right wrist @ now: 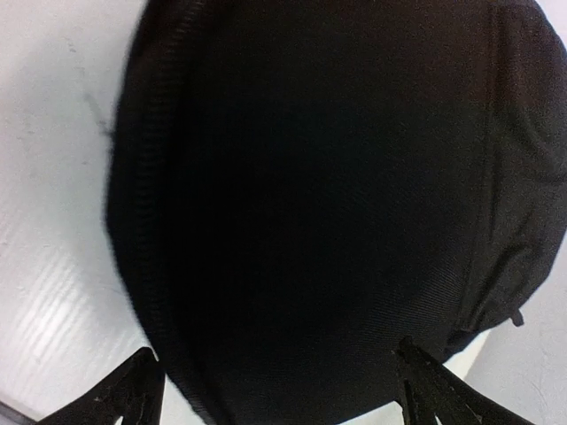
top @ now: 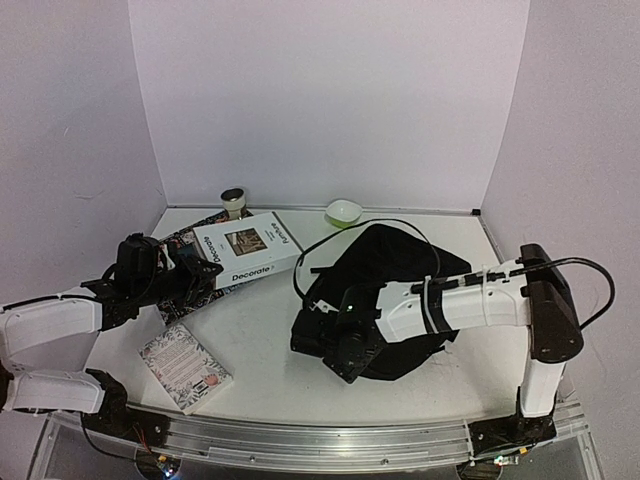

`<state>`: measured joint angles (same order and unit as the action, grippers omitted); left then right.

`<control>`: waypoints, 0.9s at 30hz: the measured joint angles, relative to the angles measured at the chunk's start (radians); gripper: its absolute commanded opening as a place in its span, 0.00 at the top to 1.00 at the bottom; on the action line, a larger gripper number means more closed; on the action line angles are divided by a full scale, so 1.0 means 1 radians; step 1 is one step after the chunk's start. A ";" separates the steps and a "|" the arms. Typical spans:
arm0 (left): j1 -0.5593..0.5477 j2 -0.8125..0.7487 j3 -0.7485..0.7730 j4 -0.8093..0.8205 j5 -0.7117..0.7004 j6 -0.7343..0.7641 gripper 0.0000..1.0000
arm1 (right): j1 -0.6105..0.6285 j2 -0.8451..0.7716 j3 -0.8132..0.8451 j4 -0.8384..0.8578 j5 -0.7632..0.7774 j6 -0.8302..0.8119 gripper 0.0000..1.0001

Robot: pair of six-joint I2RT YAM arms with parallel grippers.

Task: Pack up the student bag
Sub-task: Pick up the largest pocket of the bag from the student bag.

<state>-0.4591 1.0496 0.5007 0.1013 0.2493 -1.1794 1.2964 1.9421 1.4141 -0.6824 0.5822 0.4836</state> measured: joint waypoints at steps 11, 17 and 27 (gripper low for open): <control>0.000 0.000 0.000 0.000 0.012 0.003 0.69 | 0.000 0.005 0.053 -0.162 0.143 0.060 0.49; 0.000 -0.002 0.000 -0.005 0.026 0.022 0.69 | 0.000 0.000 0.054 -0.193 0.158 0.041 0.56; 0.000 -0.037 0.004 -0.067 0.038 0.058 0.69 | -0.005 -0.067 0.045 -0.209 0.161 -0.044 0.41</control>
<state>-0.4591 1.0127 0.5042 0.0345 0.2869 -1.1217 1.2910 1.8753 1.4587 -0.8912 0.7428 0.4395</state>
